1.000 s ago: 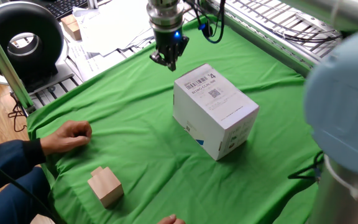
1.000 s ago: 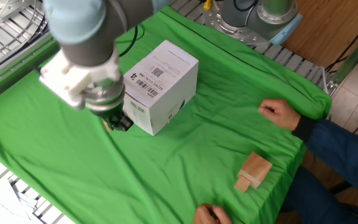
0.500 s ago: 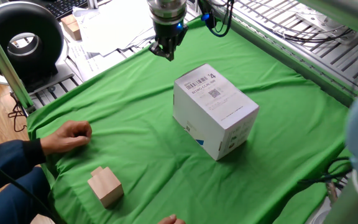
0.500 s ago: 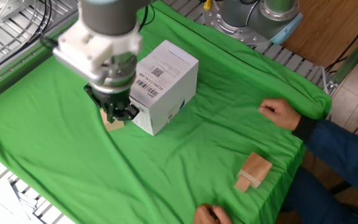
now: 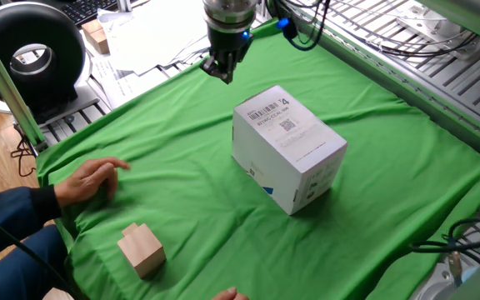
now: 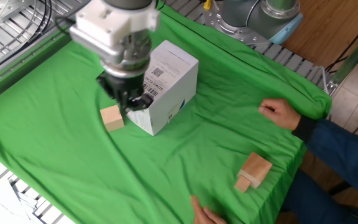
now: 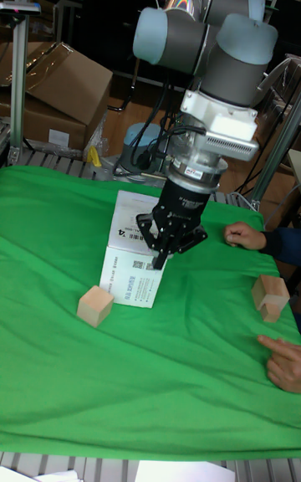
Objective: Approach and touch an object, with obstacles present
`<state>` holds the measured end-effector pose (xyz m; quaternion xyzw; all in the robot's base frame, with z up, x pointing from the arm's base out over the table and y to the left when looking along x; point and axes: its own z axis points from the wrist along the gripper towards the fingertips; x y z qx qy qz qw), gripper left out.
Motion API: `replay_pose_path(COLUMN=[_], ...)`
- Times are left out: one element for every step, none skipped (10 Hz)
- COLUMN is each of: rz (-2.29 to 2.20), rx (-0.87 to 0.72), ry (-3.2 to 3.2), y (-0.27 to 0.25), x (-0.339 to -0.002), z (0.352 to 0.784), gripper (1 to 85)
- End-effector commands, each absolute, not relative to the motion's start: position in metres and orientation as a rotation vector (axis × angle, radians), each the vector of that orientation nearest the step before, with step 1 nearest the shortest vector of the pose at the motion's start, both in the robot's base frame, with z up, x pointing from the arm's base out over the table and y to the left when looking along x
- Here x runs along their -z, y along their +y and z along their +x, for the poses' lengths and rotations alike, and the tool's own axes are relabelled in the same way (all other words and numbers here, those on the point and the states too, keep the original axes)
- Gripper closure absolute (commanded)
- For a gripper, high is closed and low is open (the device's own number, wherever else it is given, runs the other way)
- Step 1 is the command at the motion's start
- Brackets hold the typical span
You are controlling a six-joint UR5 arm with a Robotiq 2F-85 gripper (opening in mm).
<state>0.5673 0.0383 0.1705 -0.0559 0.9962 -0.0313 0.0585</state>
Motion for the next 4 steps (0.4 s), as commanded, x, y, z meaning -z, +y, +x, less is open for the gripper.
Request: replay_pose_path(rz=[-0.121,-0.107,-0.114,-0.116], rx=[0.041,0.019,0.022,0.027], ry=[3.104,3.107,3.103,3.103], y=[0.0481,0.0508,0.0506,0.0515], x=[-0.1757,-0.1756,-0.1756,-0.1754], z=[0.5277,0.5257,0.5266,0.5267], gripper=[83.3,83.3,83.3,83.3])
